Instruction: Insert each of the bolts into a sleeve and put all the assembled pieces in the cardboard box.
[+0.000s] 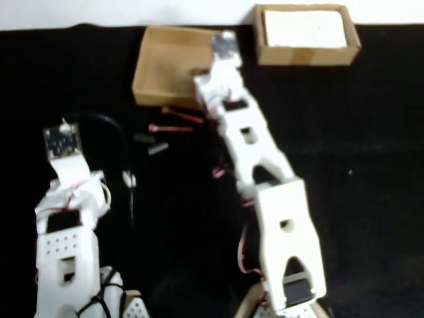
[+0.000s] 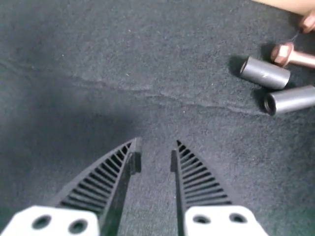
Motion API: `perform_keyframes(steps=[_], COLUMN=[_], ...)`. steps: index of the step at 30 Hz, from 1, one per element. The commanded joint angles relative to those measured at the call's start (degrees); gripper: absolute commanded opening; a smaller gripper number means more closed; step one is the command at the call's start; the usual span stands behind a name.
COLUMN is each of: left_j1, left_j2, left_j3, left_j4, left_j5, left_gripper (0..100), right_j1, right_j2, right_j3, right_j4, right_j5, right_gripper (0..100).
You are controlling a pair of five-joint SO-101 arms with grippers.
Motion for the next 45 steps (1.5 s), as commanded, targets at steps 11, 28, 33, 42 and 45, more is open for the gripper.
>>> perform_keyframes(steps=[11, 28, 33, 42, 45], left_j1=[-4.44, -4.26, -4.18, -4.18, -4.18], left_j2=[45.76, 65.89, 65.80, 65.89, 65.89], left_j3=[-34.86, -57.89, -57.71, -57.71, -57.63], left_j4=[12.75, 30.07, 30.07, 30.07, 30.07], left_j5=[4.92, 4.92, 4.92, 4.92, 4.92], left_gripper=[14, 14, 14, 14, 14], right_j1=[-6.90, -23.78, -22.81, -20.53, -19.03], right_j2=[-2.86, -2.51, -2.42, -2.24, 0.22], right_j3=[-34.42, -25.45, -18.51, -8.66, -8.48], right_j4=[52.09, 64.92, 56.92, 45.85, 44.88], right_j5=[-1.23, -46.33, -49.76, -49.93, -49.76], right_gripper=[25.9, 25.9, 25.9, 17.4, 12.8])
